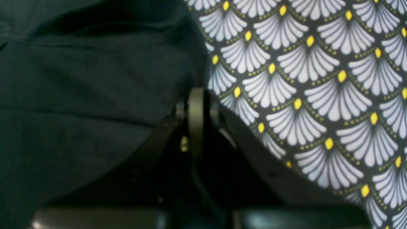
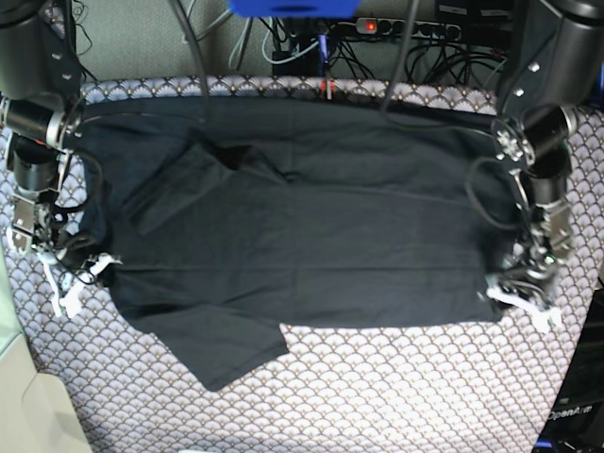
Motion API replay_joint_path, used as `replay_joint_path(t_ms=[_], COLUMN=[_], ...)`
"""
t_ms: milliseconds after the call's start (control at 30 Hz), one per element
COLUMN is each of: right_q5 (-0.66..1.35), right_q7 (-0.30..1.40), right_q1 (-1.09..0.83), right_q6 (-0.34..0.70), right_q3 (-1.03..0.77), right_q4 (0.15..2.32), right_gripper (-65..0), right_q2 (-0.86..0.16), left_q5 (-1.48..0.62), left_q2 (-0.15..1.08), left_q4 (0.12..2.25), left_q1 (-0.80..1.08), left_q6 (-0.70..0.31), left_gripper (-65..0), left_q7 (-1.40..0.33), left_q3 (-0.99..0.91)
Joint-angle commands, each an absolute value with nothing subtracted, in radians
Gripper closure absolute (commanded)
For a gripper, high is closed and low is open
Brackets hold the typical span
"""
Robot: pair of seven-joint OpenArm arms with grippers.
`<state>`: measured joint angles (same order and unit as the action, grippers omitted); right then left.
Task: Fold the T-shirt properly
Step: 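Lift the grasped edges and fold them toward the shirt's collar edge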
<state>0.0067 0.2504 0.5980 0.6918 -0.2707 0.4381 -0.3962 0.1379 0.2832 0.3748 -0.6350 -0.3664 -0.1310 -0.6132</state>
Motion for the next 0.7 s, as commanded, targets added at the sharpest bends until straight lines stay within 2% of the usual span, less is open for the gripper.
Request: replay_joint_path(t_ms=[0,200,467,533,600,667], right_q5=[0.021,0.021,0.021,0.021,0.021,0.021], right_q7=[0.231,0.231,0.231,0.231,0.231,0.231], right_q1=[0.625,0.615,0.613,0.613,0.613,0.613], right_q6=[0.698,0.698,0.698,0.698,0.698,0.698], right_q3=[-0.271,-0.271,-0.271,-0.271,-0.269,-0.269], right_q4=[0.453,0.453,0.453,0.453,0.453,0.455], right_gripper=[0.0,0.0,0.0,0.0,0.0,0.0], right_q2=[-0.414,-0.414,-0.414,-0.414,-0.414,-0.415], left_q5=[0.130,0.130,0.130,0.130,0.130,0.130], left_q2=[0.295,0.295,0.295,0.295,0.295,0.308], left_q4=[0.371,0.271,0.265,0.265,0.265,0.272], left_q1=[-0.661,-0.661,-0.656,-0.654,-0.656,-0.659], left_q6=[-0.372,-0.372,-0.372,-0.372,-0.372,-0.372], left_gripper=[-32.1,-32.1,-30.3,-22.0,-9.4,0.0], left_q7=[-0.085,0.013,0.015,0.015,0.005,-0.044], left_q3=[-0.611,-0.611,-0.611,-0.611,-0.611,-0.611])
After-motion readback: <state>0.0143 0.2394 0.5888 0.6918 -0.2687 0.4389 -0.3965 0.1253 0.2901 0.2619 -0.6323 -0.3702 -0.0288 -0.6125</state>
